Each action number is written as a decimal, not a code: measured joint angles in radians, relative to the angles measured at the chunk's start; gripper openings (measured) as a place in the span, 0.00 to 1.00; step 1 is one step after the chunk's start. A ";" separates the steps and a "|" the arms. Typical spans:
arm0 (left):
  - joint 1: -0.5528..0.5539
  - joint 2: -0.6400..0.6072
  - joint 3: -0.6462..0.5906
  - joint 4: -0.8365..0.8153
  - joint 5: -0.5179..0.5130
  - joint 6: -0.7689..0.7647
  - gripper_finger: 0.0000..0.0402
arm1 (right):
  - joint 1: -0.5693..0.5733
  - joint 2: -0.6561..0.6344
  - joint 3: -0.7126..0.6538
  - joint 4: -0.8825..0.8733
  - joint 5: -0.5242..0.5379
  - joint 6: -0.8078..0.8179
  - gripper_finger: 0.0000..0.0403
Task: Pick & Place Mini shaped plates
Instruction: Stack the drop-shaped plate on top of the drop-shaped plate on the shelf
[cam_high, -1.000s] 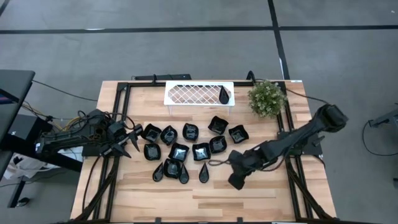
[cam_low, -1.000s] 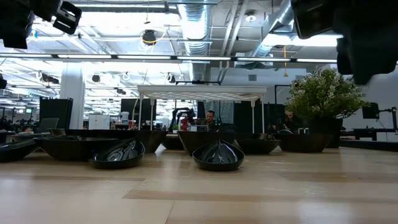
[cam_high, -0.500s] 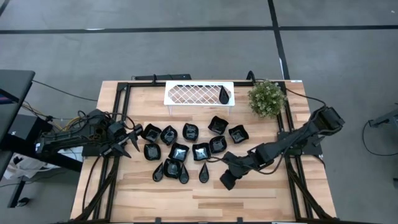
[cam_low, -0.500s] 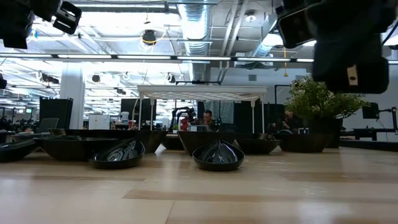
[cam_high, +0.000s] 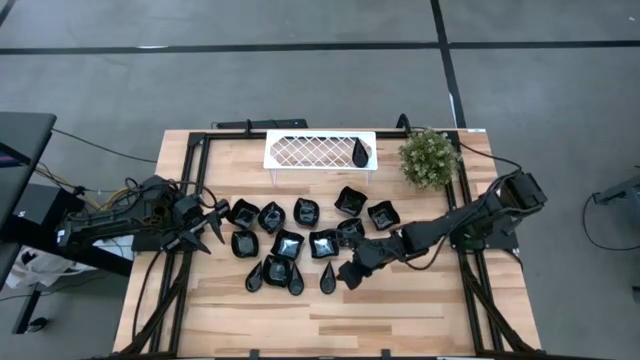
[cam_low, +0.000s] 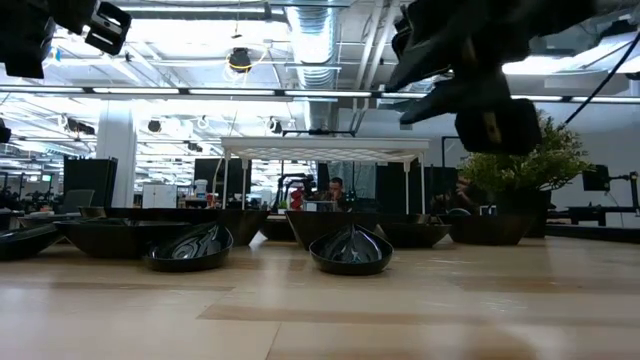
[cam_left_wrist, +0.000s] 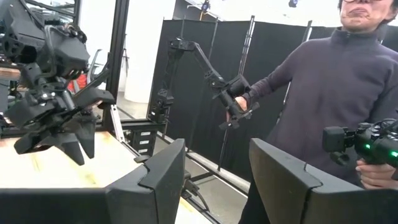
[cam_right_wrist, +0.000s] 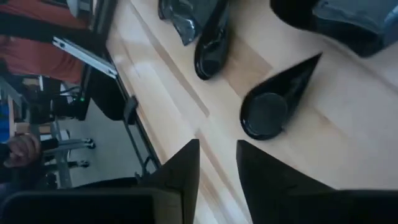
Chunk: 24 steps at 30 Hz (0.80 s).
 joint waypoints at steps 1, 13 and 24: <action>0.000 0.000 0.000 0.000 0.000 0.000 0.45 | 0.000 0.000 0.007 0.002 0.000 -0.008 0.25; 0.000 0.000 0.000 0.000 0.000 0.000 0.45 | 0.027 0.000 0.151 -0.267 0.005 -0.021 0.24; 0.000 0.000 0.000 0.000 -0.001 0.000 0.45 | 0.019 0.040 0.192 -0.353 0.049 -0.021 0.24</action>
